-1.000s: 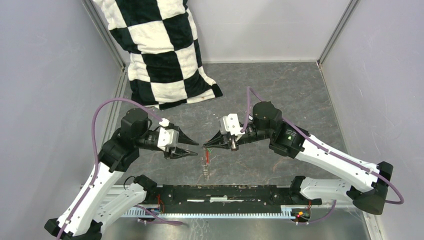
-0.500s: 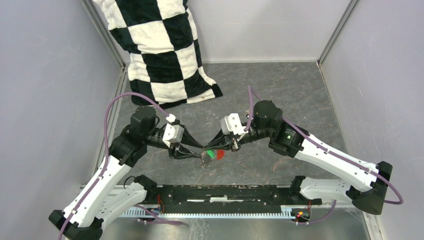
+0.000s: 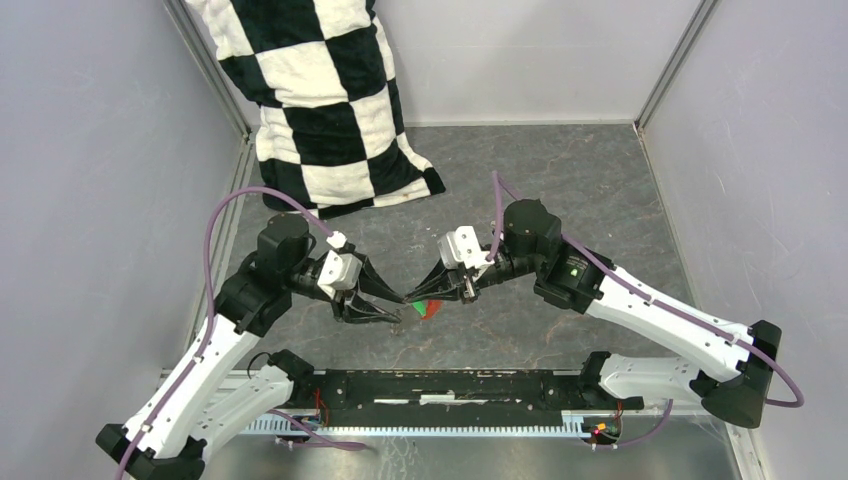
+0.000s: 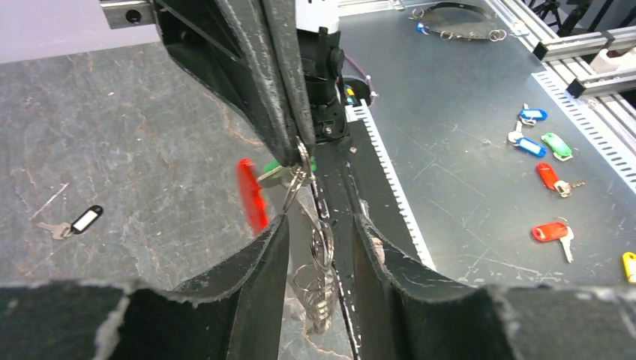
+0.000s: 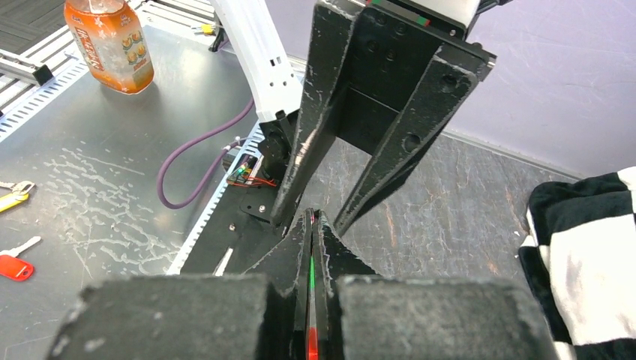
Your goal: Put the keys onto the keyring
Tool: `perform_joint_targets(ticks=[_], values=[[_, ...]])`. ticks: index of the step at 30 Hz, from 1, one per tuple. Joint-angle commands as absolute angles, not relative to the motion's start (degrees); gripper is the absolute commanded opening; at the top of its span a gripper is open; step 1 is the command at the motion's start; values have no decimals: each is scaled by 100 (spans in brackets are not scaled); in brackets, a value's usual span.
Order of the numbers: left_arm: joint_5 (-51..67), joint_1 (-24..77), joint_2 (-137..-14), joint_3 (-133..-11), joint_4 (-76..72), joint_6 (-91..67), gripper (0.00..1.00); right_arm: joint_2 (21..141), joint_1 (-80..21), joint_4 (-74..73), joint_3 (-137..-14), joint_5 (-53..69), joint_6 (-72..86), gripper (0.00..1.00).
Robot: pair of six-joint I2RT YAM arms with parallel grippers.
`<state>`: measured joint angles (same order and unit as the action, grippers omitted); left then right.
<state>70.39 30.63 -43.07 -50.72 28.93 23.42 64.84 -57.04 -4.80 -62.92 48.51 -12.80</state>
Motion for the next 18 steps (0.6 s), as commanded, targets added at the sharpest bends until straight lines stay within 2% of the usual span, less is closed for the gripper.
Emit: perform_joint_targets(ticks=[1, 8, 14, 18], values=[[7255, 3077, -4283, -5400, 3499, 2698, 43, 6418, -5664, -220, -6389, 4939, -1222, 1], [7168, 3076, -4228, -5476, 3602, 2666, 44, 6401, -5643, -211, -6405, 5025, -1191, 0], [6561, 3076, -4295, -5644, 4016, 3524, 42, 6359, -5634, -177, -6376, 5182, -1153, 0], [6794, 3076, -4386, -5543, 3931, 3506, 40, 6380, -5634, -78, -6358, 5288, -1075, 0]])
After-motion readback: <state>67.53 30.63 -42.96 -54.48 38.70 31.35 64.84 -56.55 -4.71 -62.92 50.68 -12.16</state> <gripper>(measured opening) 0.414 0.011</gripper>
